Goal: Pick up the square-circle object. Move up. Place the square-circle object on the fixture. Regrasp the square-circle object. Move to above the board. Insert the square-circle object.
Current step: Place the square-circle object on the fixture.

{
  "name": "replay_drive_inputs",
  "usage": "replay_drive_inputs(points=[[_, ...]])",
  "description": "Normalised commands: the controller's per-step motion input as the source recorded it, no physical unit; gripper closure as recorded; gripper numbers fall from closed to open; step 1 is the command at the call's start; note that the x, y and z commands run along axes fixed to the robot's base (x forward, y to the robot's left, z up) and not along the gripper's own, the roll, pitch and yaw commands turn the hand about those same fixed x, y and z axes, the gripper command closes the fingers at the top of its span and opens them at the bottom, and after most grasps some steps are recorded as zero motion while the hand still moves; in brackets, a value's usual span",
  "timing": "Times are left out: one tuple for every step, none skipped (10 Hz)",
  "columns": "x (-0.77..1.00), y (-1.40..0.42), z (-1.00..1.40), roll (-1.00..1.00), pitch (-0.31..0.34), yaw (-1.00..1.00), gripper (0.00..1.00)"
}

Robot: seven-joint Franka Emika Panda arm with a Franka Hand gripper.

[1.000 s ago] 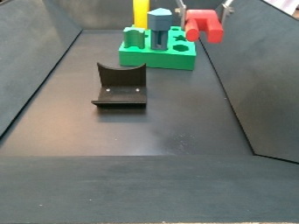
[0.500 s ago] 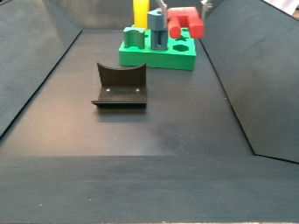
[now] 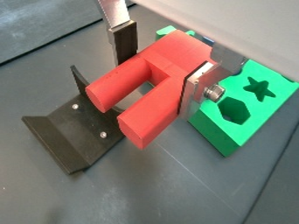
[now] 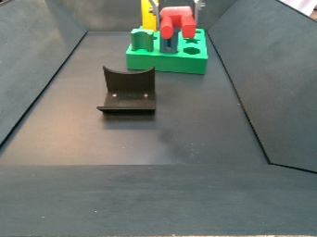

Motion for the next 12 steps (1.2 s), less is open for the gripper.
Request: replay_drive_inputs(points=[[1.00,-0.05,0.01,-0.05,0.163,0.03,1.00],[1.00,0.73,0.06,-1.00,-0.169,0.15,1.00],[1.00,0.78,0.06,-1.00,-0.165,0.14,1.00],[1.00,0.75,0.03,-1.00,-0.146,0.12,1.00],[1.00,0.65,0.01,-1.00,-0.124,0.11,1.00],[1.00,0.48,0.01,-1.00,-0.072,0.11,1.00],[0.95,0.32,0.02,-1.00,-0.009,0.10,1.00],[0.87,0.17,0.00,-0.90,0.059,0.08,1.00],[0.83,0.13,-0.01,-0.79,0.081,0.06,1.00],[0.75,0.10,-0.01,-0.57,0.109,0.01,1.00],[0.68,0.08,-0.01,-0.40,0.122,-0.02,1.00],[0.62,0.06,-0.01,-0.27,0.123,-0.04,1.00]])
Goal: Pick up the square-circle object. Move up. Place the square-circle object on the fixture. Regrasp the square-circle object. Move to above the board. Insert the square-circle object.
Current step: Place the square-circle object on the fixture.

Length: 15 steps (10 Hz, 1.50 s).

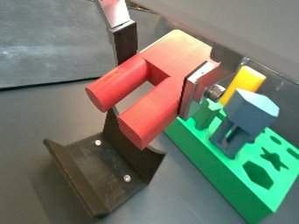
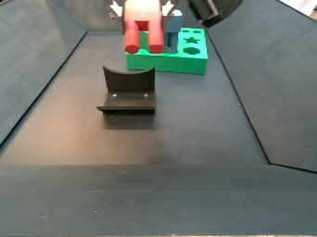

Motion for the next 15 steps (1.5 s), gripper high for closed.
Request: replay_drive_inputs(points=[[0.52,0.04,-0.01,-0.19,0.115,-0.06,1.00],[0.43,0.05,-0.01,-0.17,0.111,-0.05,1.00],[0.36,0.05,0.00,-0.16,0.107,-0.05,1.00],[0.27,0.04,-0.01,-0.16,0.105,-0.04,1.00],[0.21,0.04,0.00,-0.16,0.107,-0.04,1.00],[0.12,0.06,-1.00,-1.00,0.083,-0.13,1.00],[0.12,0.07,-1.00,-1.00,0.080,-0.14,1.00],[0.12,0.08,-1.00,-1.00,0.085,-0.16,1.00],[0.13,0.08,-1.00,-1.00,0.092,-0.16,1.00],[0.14,0.08,-1.00,-1.00,0.103,-0.18,1.00],[0.15,0.09,-1.00,-1.00,0.104,-0.19,1.00],[0.16,0.10,-1.00,-0.85,0.078,-0.19,1.00],[0.17,0.10,-1.00,-0.73,0.065,-0.18,1.00],[0.19,0.11,-1.00,-0.46,0.040,-0.16,1.00],[0.19,0.12,-1.00,-0.35,0.032,-0.15,1.00]])
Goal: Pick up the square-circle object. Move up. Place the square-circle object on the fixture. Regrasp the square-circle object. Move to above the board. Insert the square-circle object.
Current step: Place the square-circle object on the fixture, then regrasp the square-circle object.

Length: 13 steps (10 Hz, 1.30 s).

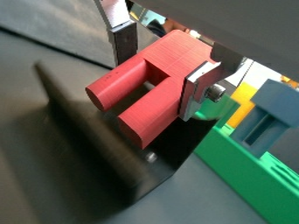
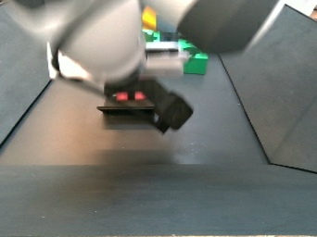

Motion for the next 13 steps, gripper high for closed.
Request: replay_drive_inputs(points=[[0.20,0.11,-1.00,-0.21,0.021,-0.13,1.00],[0.18,0.10,-0.87,-0.17,0.006,-0.12,1.00],[0.12,0.14,-0.73,-0.12,-0.010,-0.09,1.00],[0.11,0.14,-0.72,-0.12,-0.016,-0.09,1.00],[0.10,0.14,-0.72,-0.12,-0.015,-0.07,1.00],[0.00,-0.50,-0.17,0.00,0.000,0.00,1.00],[0.00,0.00,0.00,0.00,0.000,0.00,0.00],[0.00,0.00,1.00,0.07,0.017,-0.02,0.00],[0.00,0.00,1.00,0.08,0.018,-0.01,0.00],[-0.02,0.00,1.00,0.09,0.026,0.00,0.00],[-0.03,-0.01,1.00,0.09,0.030,0.00,0.00],[-0.04,-0.01,1.00,0.08,0.045,0.00,0.00],[-0.03,0.00,0.90,0.06,0.056,0.00,0.00]])
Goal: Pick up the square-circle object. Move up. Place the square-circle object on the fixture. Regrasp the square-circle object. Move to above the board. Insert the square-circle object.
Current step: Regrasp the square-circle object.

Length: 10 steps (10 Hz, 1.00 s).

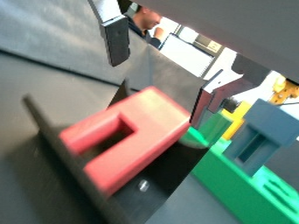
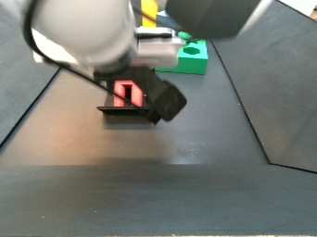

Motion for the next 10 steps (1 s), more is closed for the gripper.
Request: replay_drive_inputs(points=[[-0.03,0.00,0.72,0.05,0.062,-0.01,0.00],[-0.03,0.00,0.54,0.05,0.062,-0.02,0.00],[-0.03,0.00,0.36,0.05,0.065,-0.02,0.00],[-0.03,0.00,0.17,0.05,0.059,-0.02,0.00],[-0.08,-1.00,0.83,1.00,0.050,0.02,0.00],[-0.08,-1.00,0.83,1.00,0.047,0.02,0.00],[-0.10,-1.00,0.82,1.00,0.040,0.02,0.00],[-0.13,-0.94,0.69,1.00,0.028,0.02,0.00],[-0.11,-0.73,0.42,1.00,0.022,0.02,0.00],[-0.07,-0.56,0.20,1.00,0.021,0.02,0.00]])
